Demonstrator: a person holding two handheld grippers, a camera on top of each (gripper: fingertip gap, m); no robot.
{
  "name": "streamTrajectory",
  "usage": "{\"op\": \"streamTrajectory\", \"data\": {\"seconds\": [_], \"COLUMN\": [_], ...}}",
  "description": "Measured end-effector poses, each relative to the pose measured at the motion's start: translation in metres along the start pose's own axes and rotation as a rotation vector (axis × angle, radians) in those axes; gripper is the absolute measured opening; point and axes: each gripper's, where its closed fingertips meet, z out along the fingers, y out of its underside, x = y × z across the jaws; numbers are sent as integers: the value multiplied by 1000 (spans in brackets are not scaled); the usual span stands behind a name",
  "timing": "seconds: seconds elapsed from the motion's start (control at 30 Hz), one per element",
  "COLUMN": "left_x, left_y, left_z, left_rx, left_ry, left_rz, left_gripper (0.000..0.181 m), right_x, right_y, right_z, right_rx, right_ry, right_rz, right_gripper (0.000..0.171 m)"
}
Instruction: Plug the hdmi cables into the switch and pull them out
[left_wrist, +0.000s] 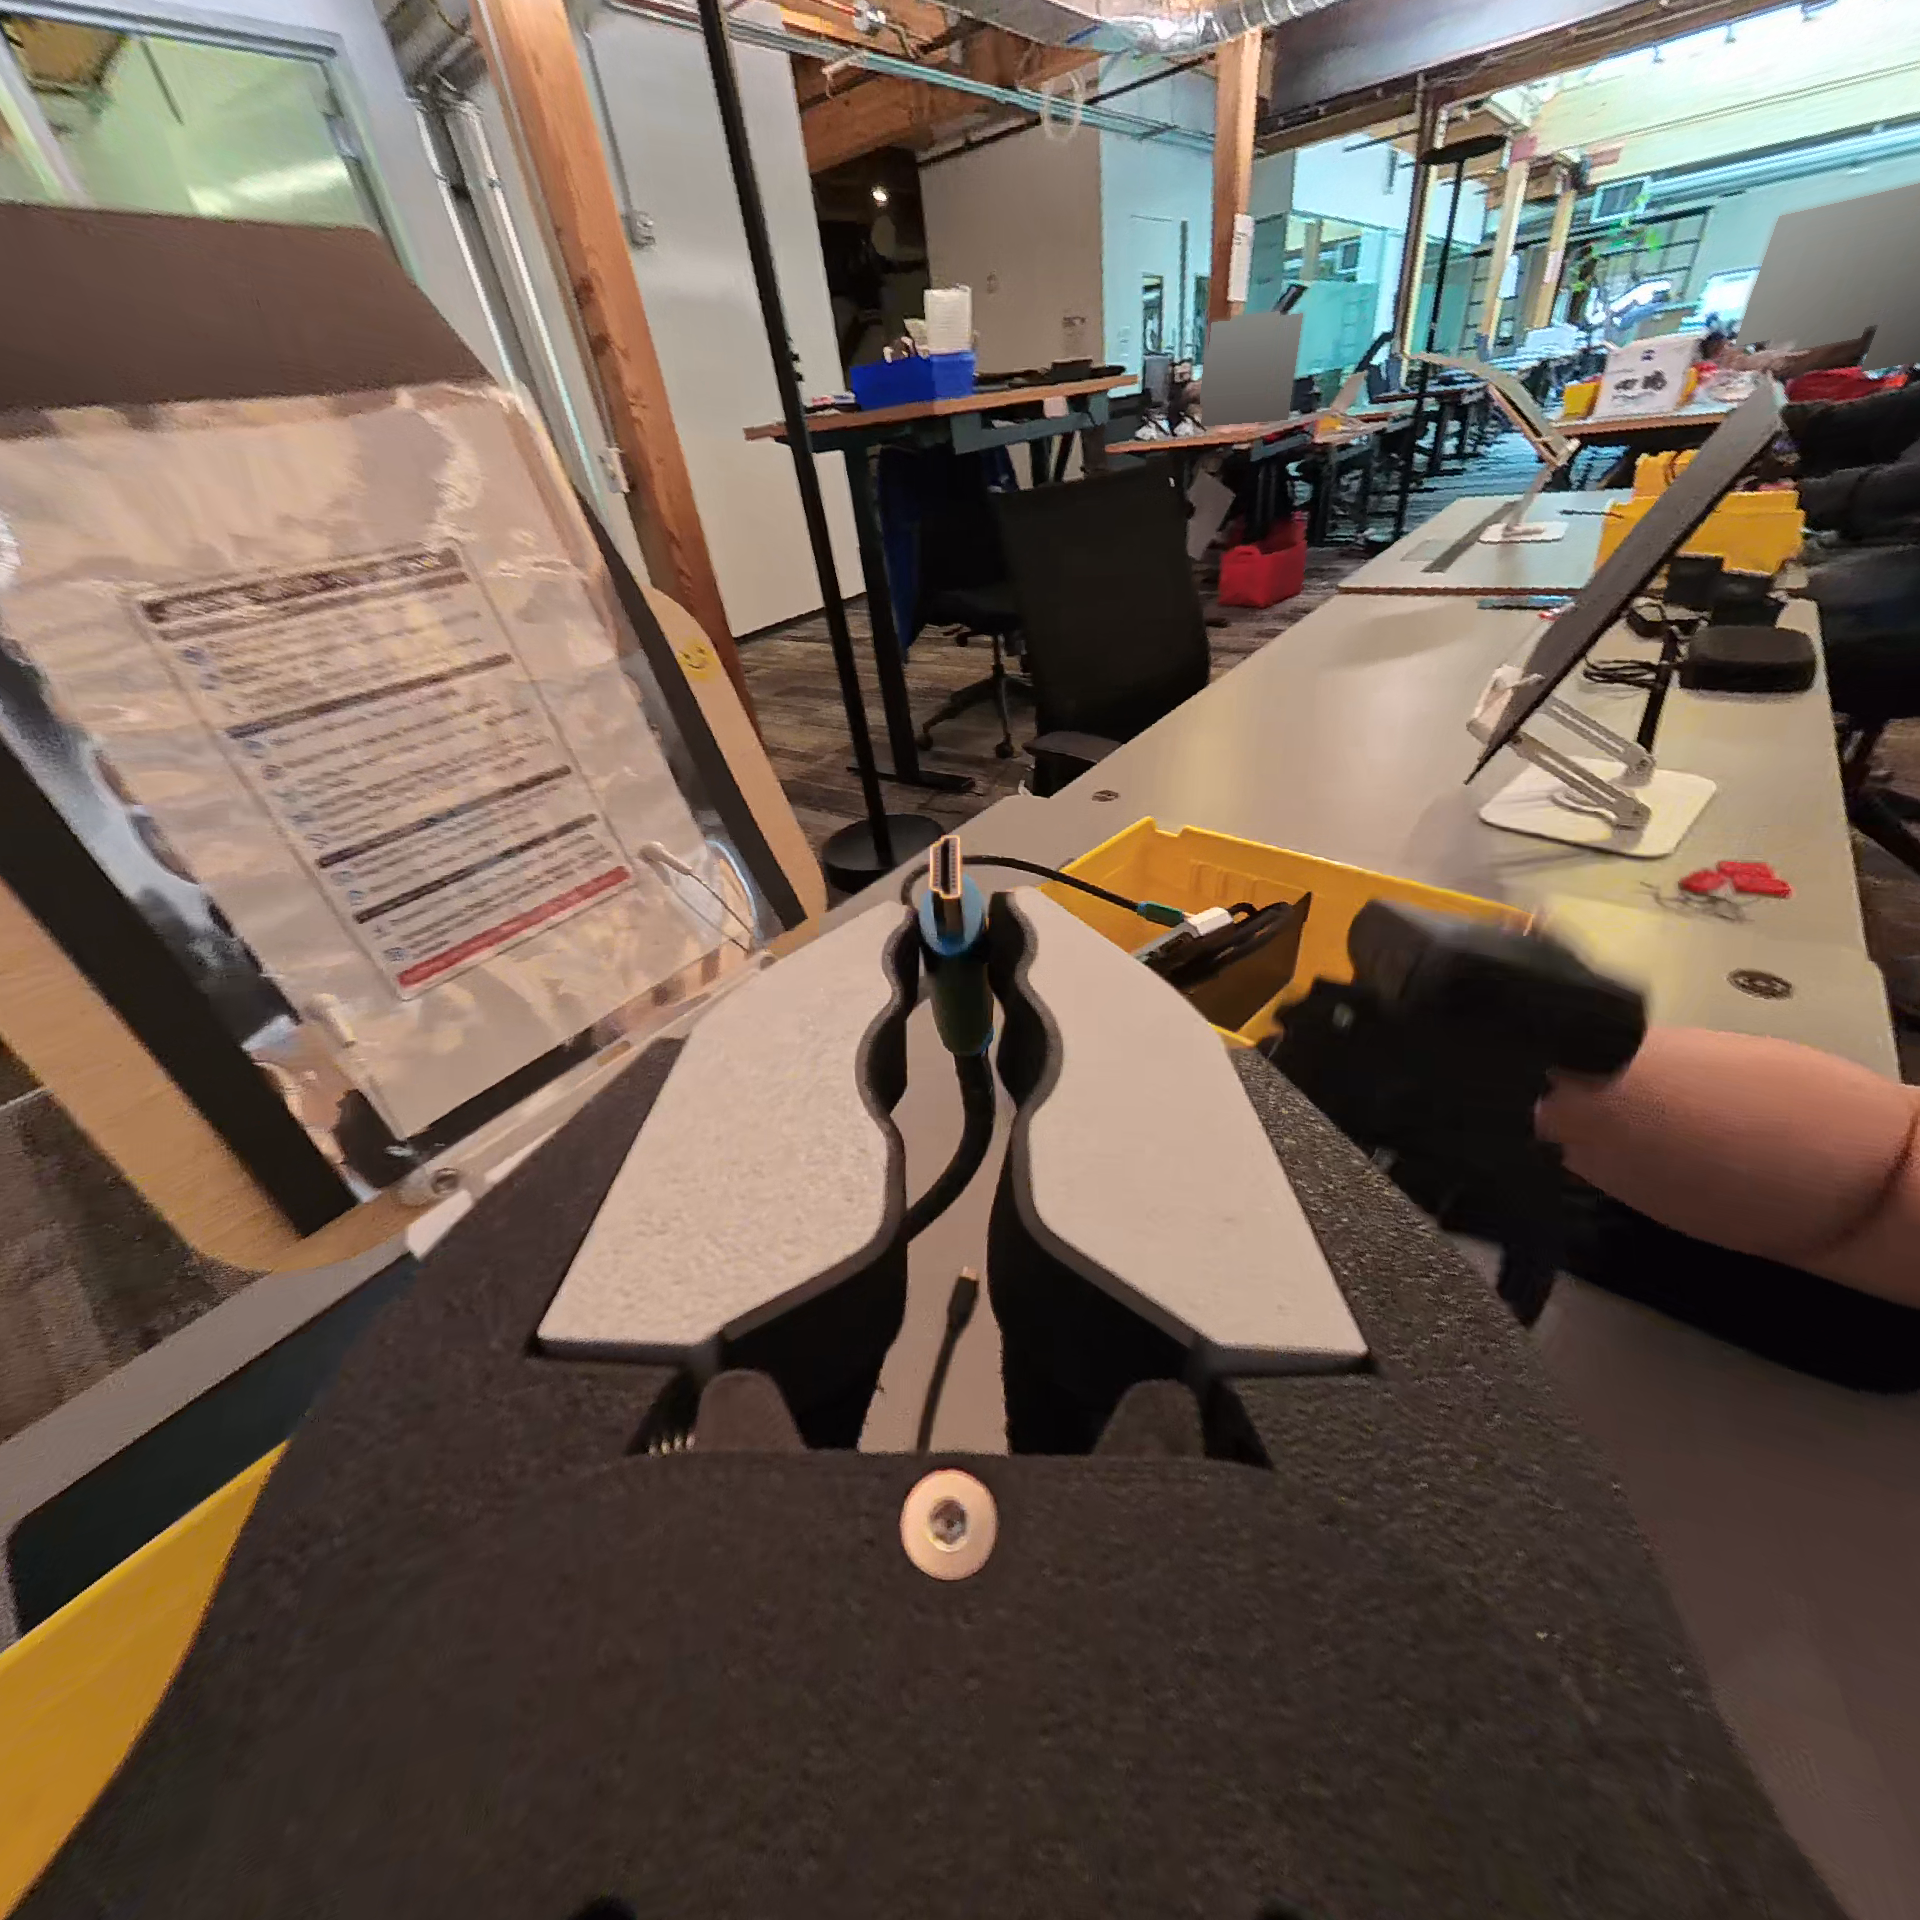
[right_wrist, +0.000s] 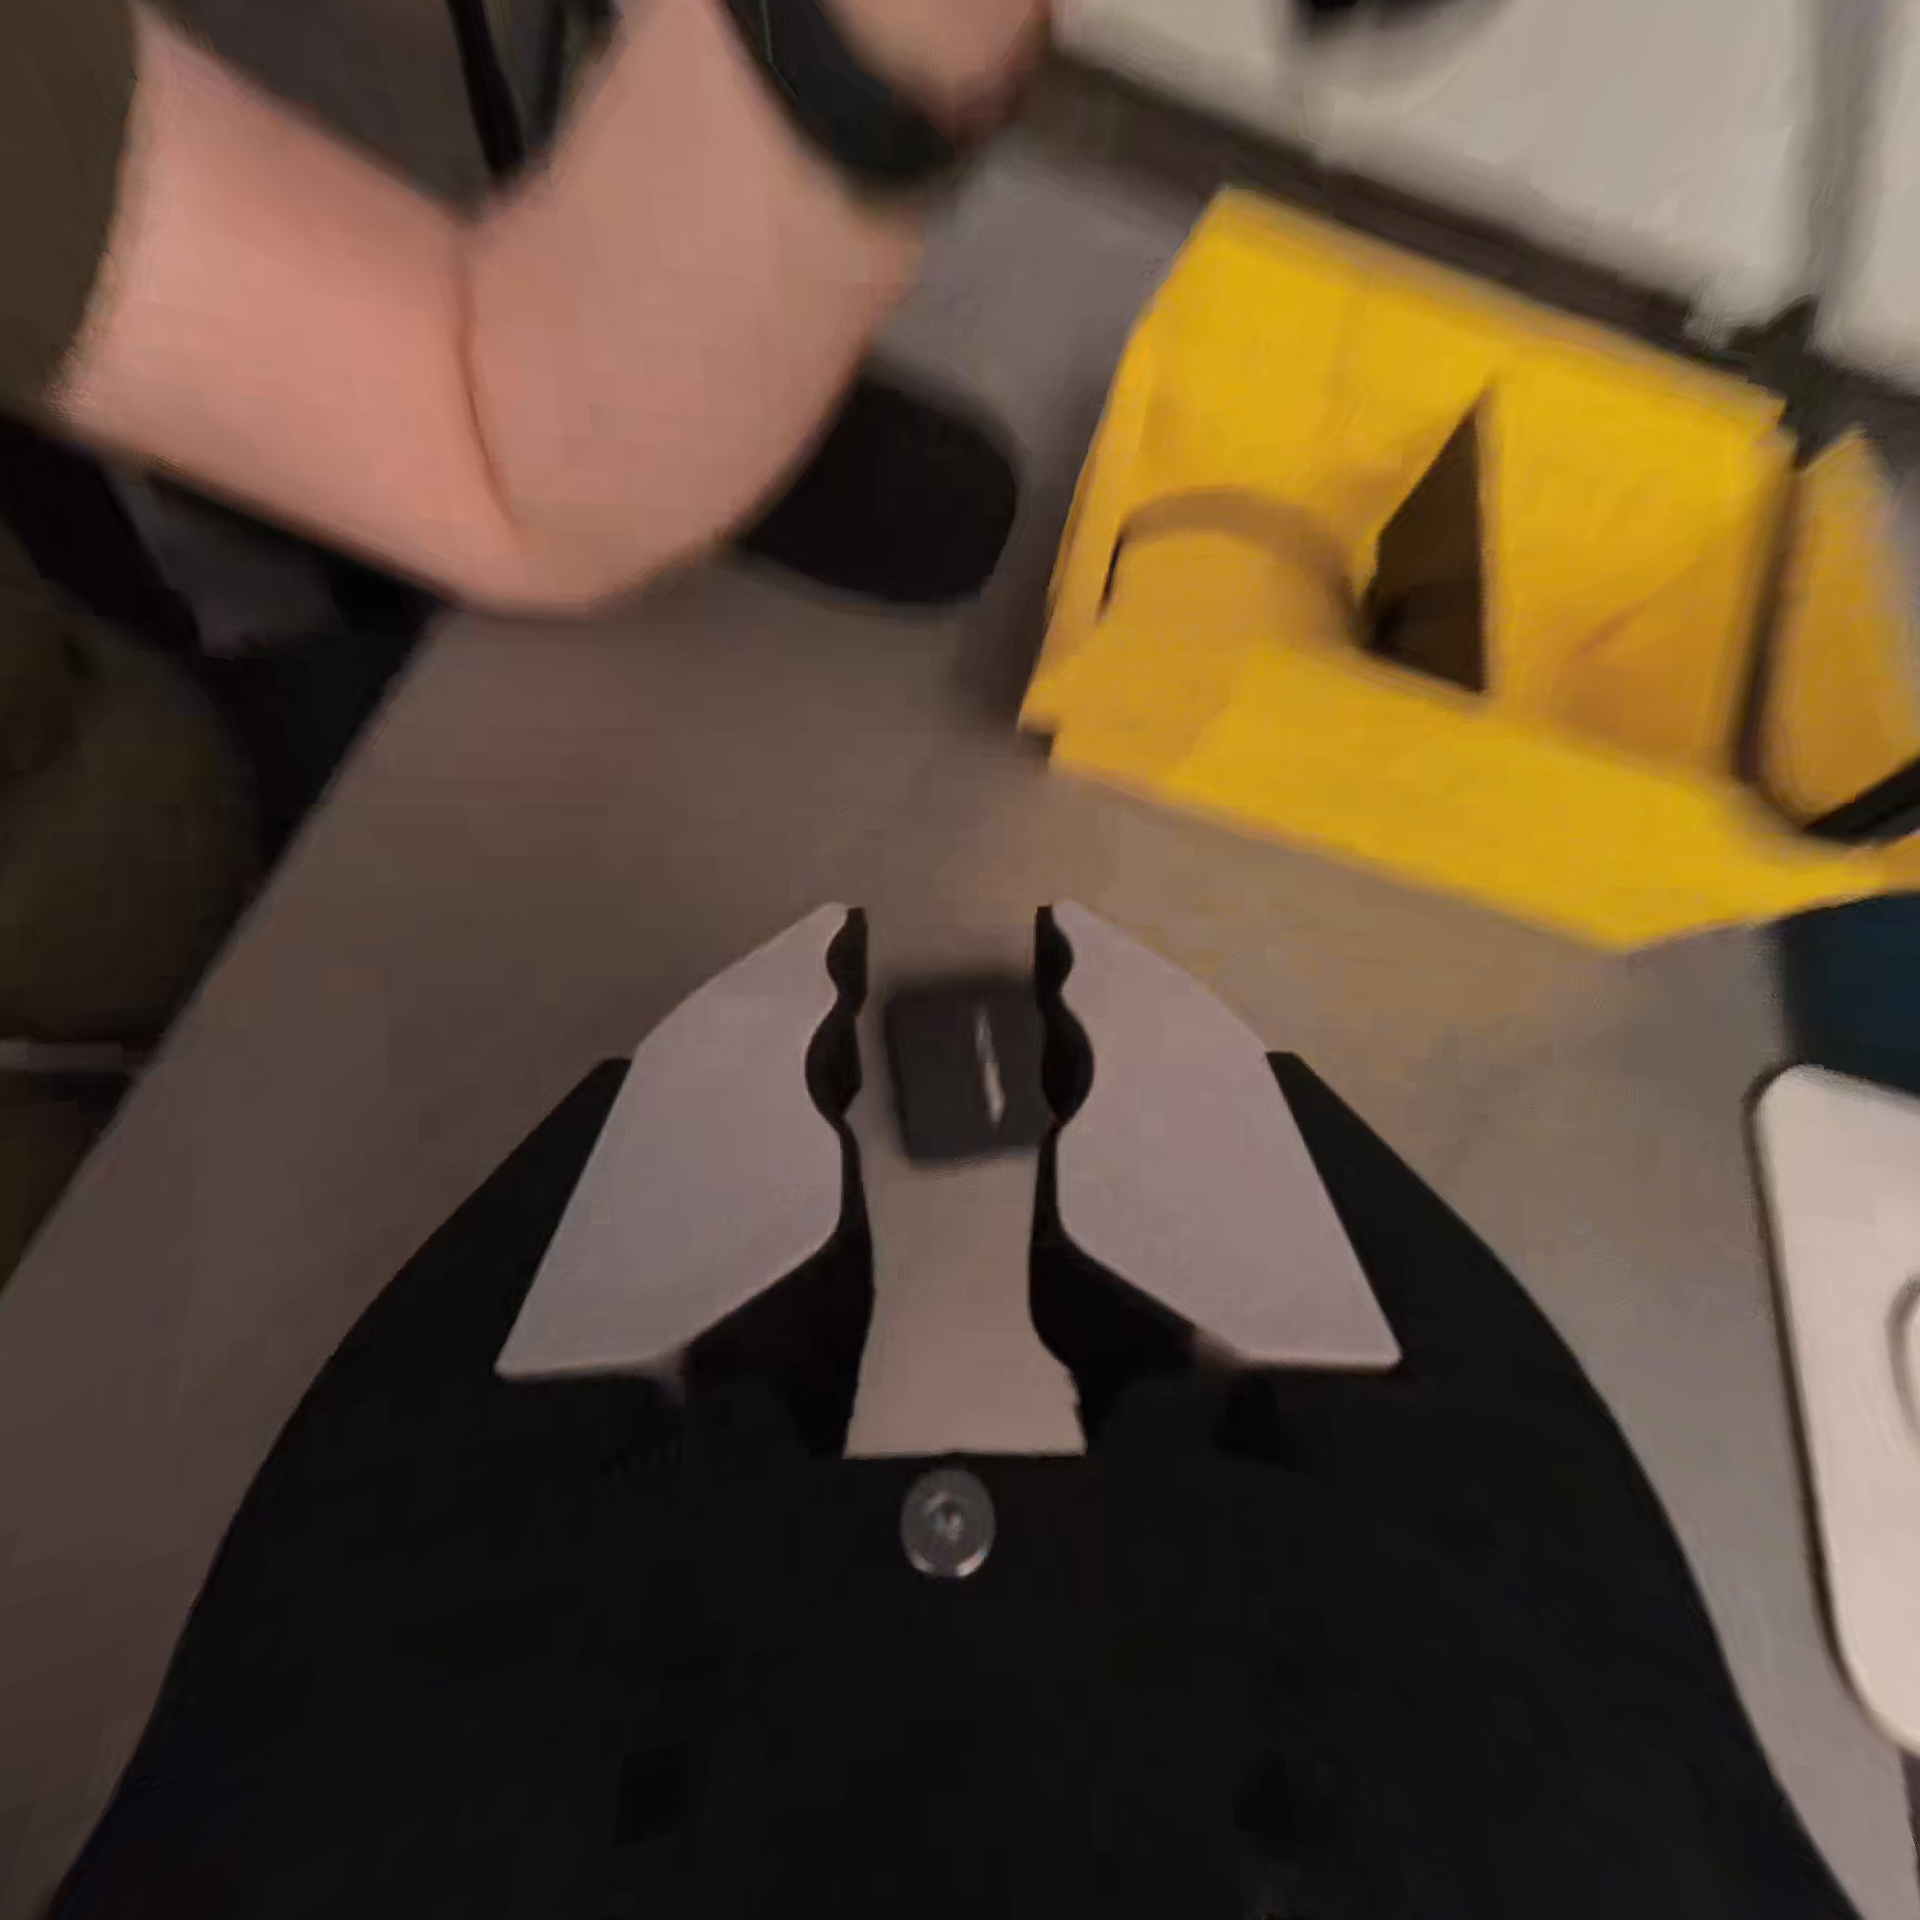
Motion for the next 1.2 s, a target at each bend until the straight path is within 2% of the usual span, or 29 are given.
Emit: {"op": "streamTrajectory", "data": {"seconds": [0.13,0.2,0.3,0.53,0.77,0.83,0.97,1.03,1.2], "left_x": [-8,-10,-9,-5,-7,-8,-11,-12,-13], "left_y": [-15,-23,-31,-35,-33,-33,-35,-35,-35], "left_z": [-21,-31,-41,-43,-42,-43,-46,-47,-47], "left_rx": [47,78,110,121,117,115,126,127,126], "left_ry": [-59,-69,-66,-72,-72,-72,-77,-83,-86], "left_rz": [28,29,19,39,32,27,25,26,26], "left_gripper": [12,12,12,12,12,12,12,12,12], "right_x": [13,9,4,-6,-22,-11,33,40,63], "right_y": [73,106,137,127,90,92,101,108,112], "right_z": [31,33,27,58,95,89,65,66,76], "right_rx": [-365,-562,-726,-644,-400,-420,-457,-468,-450], "right_ry": [56,32,5,-44,-87,-34,177,208,379], "right_rz": [-25,-35,-48,16,54,30,-19,2,-28], "right_gripper": [17,5,2,1,1,1,2,8,3]}}
